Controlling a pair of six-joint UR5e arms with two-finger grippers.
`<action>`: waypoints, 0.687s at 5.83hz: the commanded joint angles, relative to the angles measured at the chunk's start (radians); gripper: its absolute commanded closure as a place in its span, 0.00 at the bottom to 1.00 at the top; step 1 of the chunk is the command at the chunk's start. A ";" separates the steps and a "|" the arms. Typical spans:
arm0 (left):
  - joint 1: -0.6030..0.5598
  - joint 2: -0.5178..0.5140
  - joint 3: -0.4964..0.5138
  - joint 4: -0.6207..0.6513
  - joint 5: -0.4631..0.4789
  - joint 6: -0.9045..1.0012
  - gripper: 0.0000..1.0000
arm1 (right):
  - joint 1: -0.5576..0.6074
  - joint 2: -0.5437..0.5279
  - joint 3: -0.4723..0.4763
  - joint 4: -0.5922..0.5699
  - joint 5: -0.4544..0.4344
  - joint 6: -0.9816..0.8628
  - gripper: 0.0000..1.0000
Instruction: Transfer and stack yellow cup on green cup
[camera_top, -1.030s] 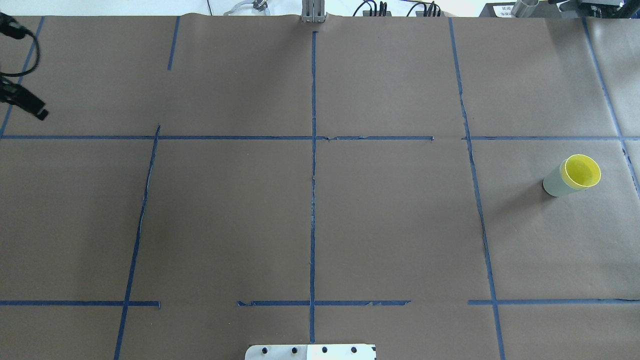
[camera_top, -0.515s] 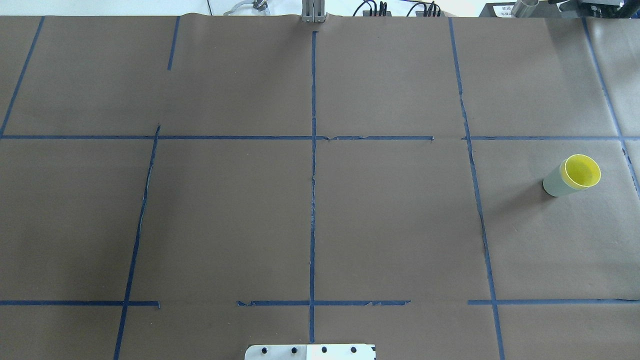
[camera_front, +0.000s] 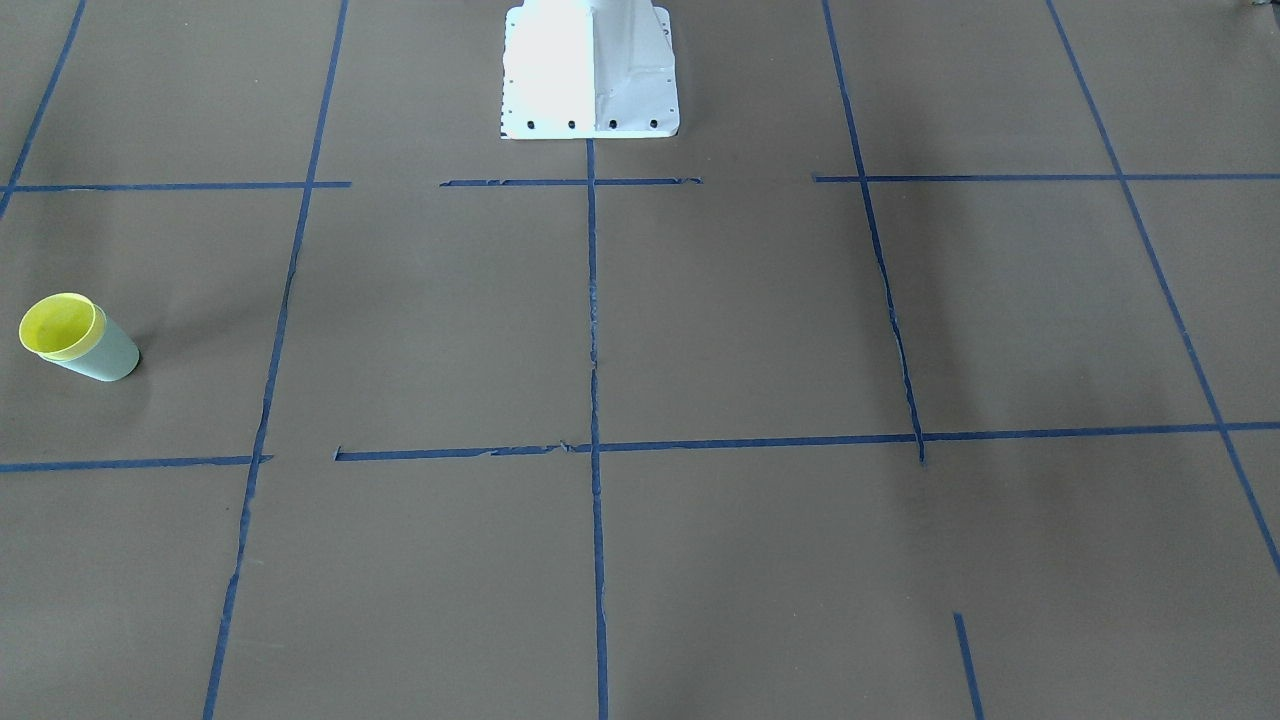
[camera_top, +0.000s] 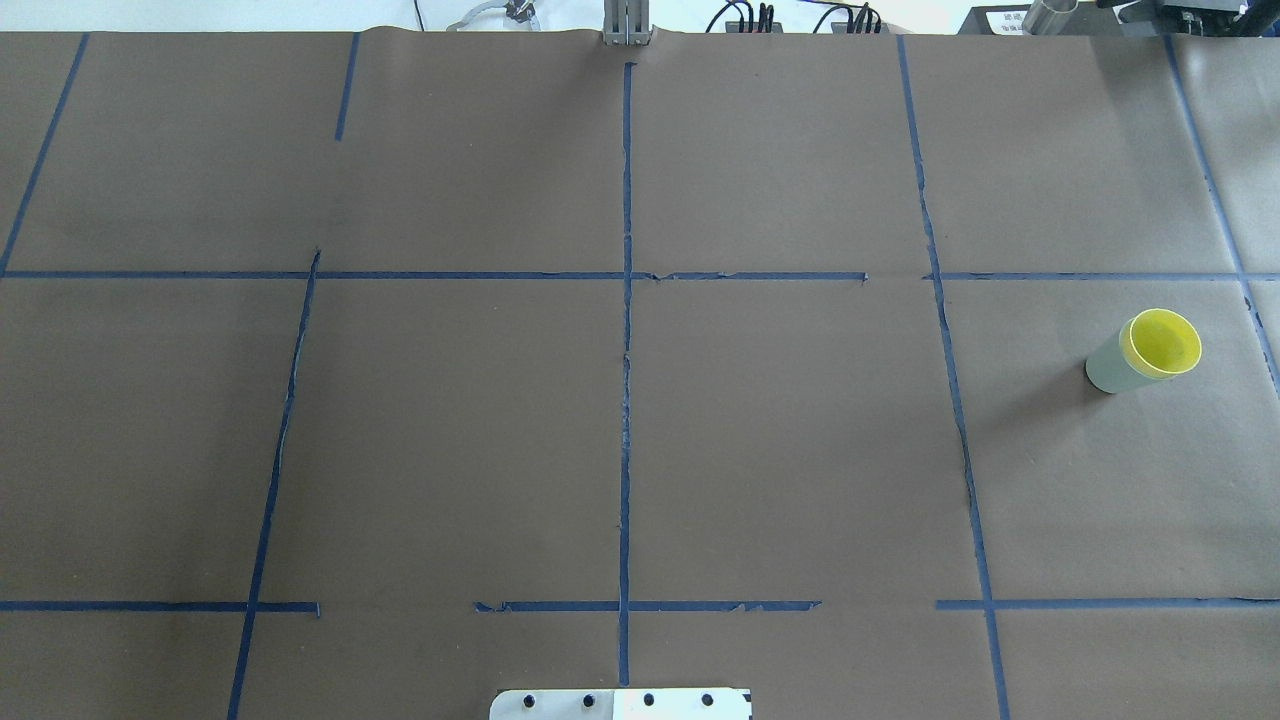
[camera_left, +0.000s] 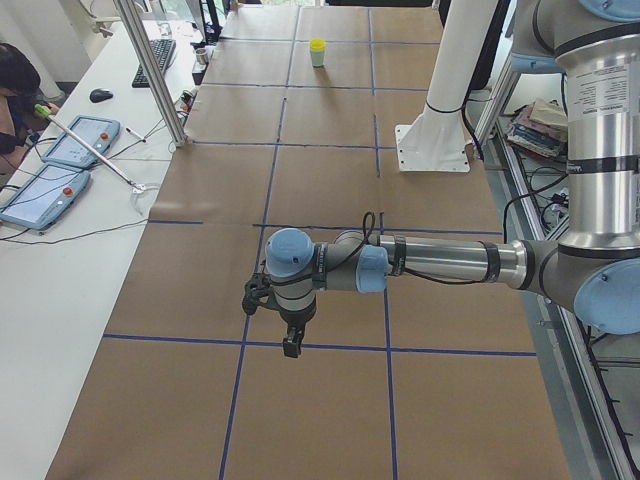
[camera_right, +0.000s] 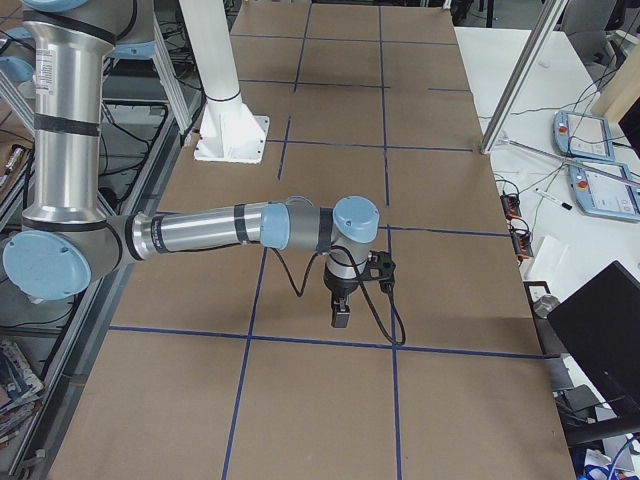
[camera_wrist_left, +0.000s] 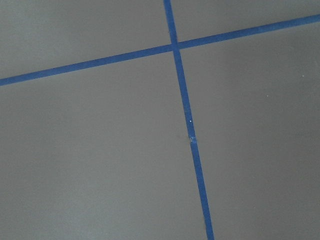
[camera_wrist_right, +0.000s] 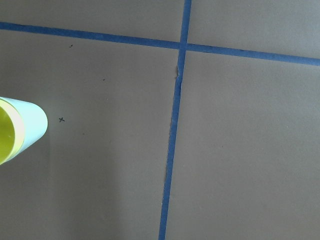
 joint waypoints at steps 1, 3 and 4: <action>-0.009 0.012 0.013 -0.011 0.001 0.001 0.00 | 0.000 -0.004 -0.001 0.000 0.000 -0.004 0.00; -0.006 0.015 0.023 -0.010 0.001 0.001 0.00 | 0.000 -0.010 -0.001 0.009 0.003 -0.008 0.00; -0.004 0.015 0.024 -0.010 0.001 0.001 0.00 | 0.000 -0.010 -0.001 0.009 0.011 -0.009 0.00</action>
